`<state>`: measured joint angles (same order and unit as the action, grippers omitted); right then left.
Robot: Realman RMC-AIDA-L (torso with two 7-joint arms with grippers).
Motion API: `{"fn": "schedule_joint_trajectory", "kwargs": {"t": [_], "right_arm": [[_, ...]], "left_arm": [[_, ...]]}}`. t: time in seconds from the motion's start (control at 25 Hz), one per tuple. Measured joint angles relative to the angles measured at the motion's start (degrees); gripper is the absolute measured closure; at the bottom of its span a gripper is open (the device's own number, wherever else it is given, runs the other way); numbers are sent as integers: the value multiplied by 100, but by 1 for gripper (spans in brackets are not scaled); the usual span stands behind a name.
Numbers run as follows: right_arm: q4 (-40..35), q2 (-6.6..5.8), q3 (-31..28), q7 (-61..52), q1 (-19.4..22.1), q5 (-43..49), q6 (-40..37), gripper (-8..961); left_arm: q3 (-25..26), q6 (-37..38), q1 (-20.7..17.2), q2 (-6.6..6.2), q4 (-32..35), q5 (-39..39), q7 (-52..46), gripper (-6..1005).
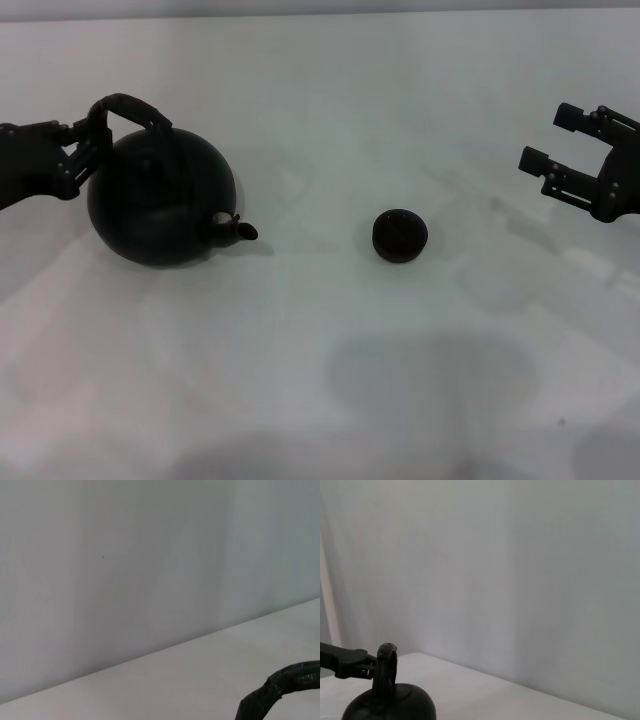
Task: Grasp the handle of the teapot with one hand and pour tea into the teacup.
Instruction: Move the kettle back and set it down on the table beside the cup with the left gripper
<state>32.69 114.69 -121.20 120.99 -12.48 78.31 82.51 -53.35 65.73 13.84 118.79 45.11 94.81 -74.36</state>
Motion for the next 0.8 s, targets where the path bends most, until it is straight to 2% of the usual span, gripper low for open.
{"fn": "schedule_joint_trajectory", "kwargs": {"t": [0.56, 0.76, 0.8], "right_arm": [[0, 0, 0, 3, -5, 0, -26, 188], [0, 0, 0, 2, -9, 0, -39, 188], [0, 0, 0, 3, -9, 0, -40, 188]], "left_arm": [[3, 32, 19, 0, 88, -3, 69, 696], [0, 110, -5, 12, 125, -74, 213, 602], [2, 144, -15, 14, 127, -103, 243, 555]]}}
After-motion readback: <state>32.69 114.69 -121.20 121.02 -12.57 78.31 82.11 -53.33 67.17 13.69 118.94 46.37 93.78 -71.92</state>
